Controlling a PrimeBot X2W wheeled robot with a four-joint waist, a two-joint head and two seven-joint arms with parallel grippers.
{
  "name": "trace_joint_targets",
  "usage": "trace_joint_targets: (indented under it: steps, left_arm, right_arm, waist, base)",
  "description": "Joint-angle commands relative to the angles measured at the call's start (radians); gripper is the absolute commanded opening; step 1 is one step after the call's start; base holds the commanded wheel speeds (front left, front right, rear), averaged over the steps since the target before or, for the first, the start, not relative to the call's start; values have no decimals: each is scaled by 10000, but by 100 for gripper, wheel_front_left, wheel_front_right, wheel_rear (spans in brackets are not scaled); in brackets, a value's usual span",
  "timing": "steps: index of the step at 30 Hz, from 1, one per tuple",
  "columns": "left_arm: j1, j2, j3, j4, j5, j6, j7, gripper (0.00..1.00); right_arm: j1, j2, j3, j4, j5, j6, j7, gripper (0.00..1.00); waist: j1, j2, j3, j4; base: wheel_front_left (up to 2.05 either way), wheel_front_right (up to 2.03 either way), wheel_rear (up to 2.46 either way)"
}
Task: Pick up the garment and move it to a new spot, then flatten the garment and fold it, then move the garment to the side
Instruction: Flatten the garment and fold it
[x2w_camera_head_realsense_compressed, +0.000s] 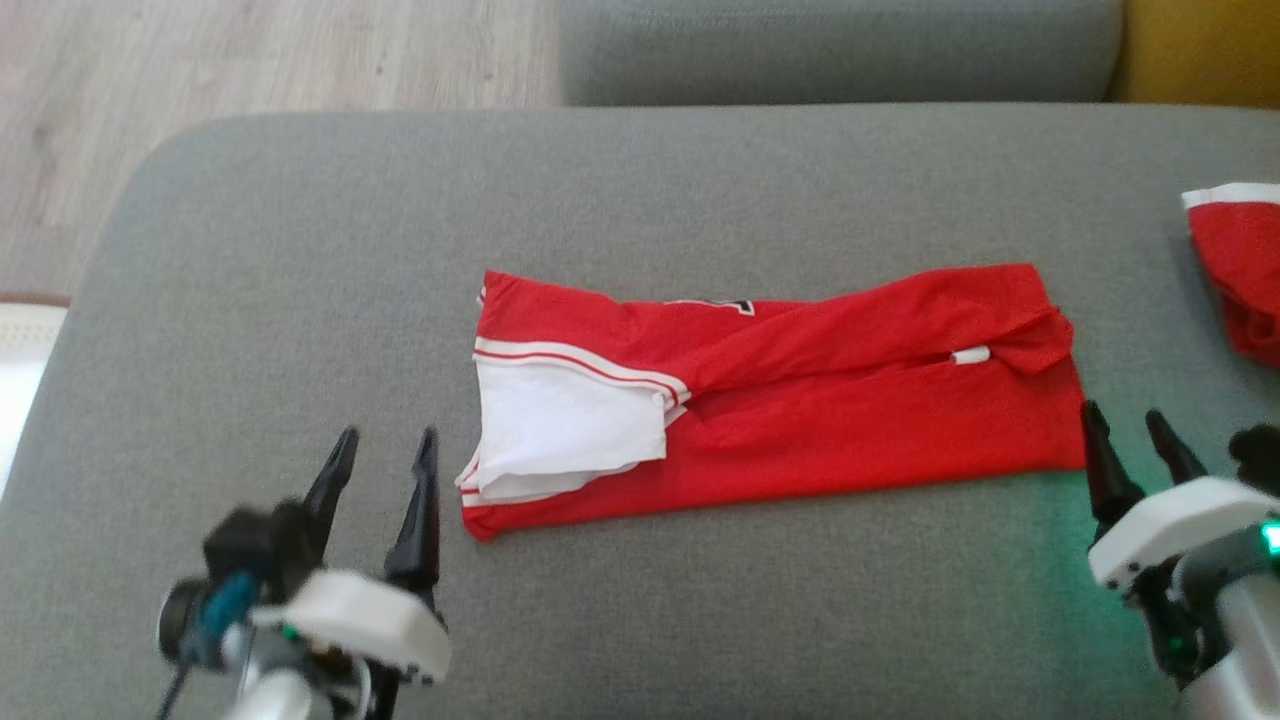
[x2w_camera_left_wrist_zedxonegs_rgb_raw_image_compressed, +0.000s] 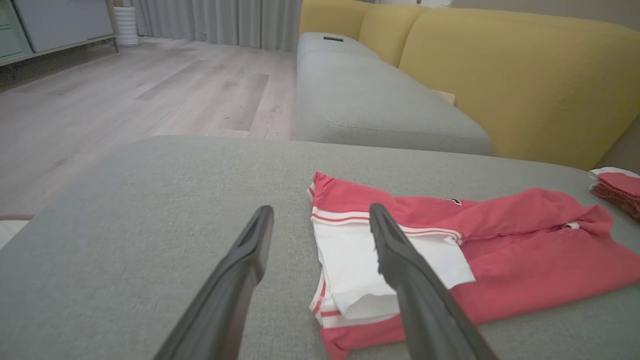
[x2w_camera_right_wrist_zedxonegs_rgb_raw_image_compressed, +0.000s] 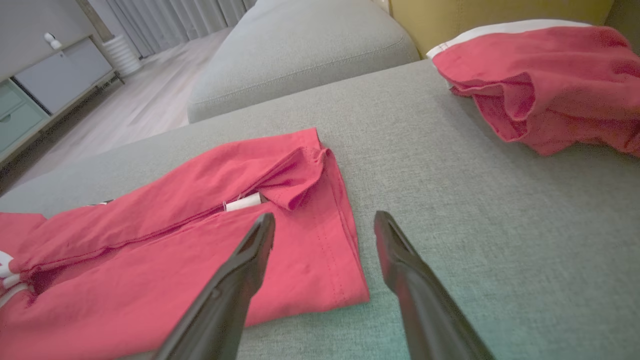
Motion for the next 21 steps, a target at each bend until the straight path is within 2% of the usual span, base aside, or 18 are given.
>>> trace_joint_targets:
  steps: [1, 6, 11, 15, 21]
  left_arm:
    - [163, -156, 1062, -491, 544, 78, -122, 100]
    - [1647, -1206, 2308, -759, 2116, -131, -122, 100]
    - [2519, -2087, 3142, -717, 3263, -788, -123, 100]
    - [2765, -2582, 3422, -754, 4214, -1113, -123, 100]
    - [2768, -3208, 3576, -823, 4946, -1604, -123, 100]
  right_arm:
    - [63, 39, -59, -409, -163, 65, -224, 100]
    - [584, 562, -560, -466, -452, 65, -345, 100]
    - [646, 874, -1016, -396, -746, 65, -321, 100]
    - [307, 952, -1487, -83, -1096, 65, -80, 100]
    - [-681, 742, -2371, 886, -1860, 65, 577, 100]
  waist:
    - [1, -1, -204, -56]
    - [1, -1, -562, 104]
    - [1, -1, -686, 405]
    - [1, -1, -656, 792]
    - [1, -1, -365, 1395]
  base:
    - [0, 0, 0]
    - [0, 0, 0]
    - [0, 0, 0]
    - [0, 0, 0]
    - [0, 0, 0]
